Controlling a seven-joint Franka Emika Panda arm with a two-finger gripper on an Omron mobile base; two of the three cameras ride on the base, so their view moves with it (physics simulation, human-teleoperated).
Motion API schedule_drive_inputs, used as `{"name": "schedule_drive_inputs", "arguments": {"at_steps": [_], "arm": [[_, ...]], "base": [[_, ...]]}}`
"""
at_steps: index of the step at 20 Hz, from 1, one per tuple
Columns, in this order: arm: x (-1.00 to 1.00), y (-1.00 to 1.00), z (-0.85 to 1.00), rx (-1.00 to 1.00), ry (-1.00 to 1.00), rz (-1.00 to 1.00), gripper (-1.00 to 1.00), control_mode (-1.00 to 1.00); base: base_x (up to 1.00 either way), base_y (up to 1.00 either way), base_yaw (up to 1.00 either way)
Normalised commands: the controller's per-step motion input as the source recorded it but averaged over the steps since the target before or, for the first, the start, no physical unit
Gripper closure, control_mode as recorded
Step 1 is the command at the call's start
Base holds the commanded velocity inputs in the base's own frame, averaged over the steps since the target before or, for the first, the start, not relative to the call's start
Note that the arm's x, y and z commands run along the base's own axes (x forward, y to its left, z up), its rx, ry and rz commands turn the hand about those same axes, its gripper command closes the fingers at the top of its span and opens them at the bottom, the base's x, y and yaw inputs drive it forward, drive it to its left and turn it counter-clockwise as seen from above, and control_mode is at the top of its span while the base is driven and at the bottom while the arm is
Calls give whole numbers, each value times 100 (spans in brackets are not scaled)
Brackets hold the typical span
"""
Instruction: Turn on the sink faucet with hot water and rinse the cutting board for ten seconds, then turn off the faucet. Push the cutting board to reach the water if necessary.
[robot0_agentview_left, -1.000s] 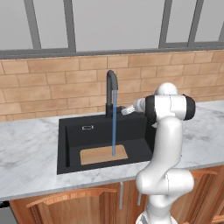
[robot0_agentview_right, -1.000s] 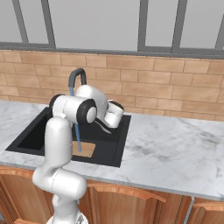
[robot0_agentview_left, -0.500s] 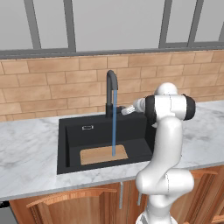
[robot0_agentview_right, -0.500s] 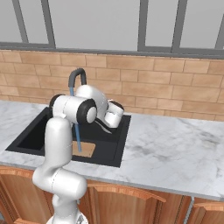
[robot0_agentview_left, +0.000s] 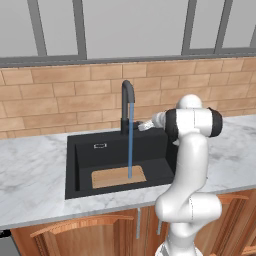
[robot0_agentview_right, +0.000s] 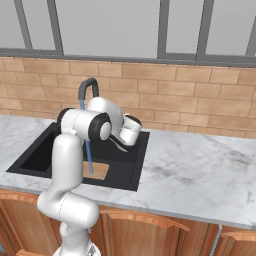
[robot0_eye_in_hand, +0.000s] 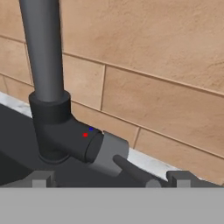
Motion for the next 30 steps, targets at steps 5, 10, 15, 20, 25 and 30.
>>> {"name": "schedule_drive_inputs", "arguments": {"at_steps": [5,10,15,20,25,30], "arm": [[0,0,-3,0,0,0,-100,-100],[0,0,-8,0,0,0,-100,-100],[0,0,-3,0,0,0,-100,-100],[0,9,0,0,0,0,-100,-100],[0,12,0,0,0,0,-100,-100],[0,15,0,0,0,0,-100,-100]], "base": [[0,0,0],[0,0,0],[0,0,0],[0,0,0],[0,0,0],[0,0,0]]}}
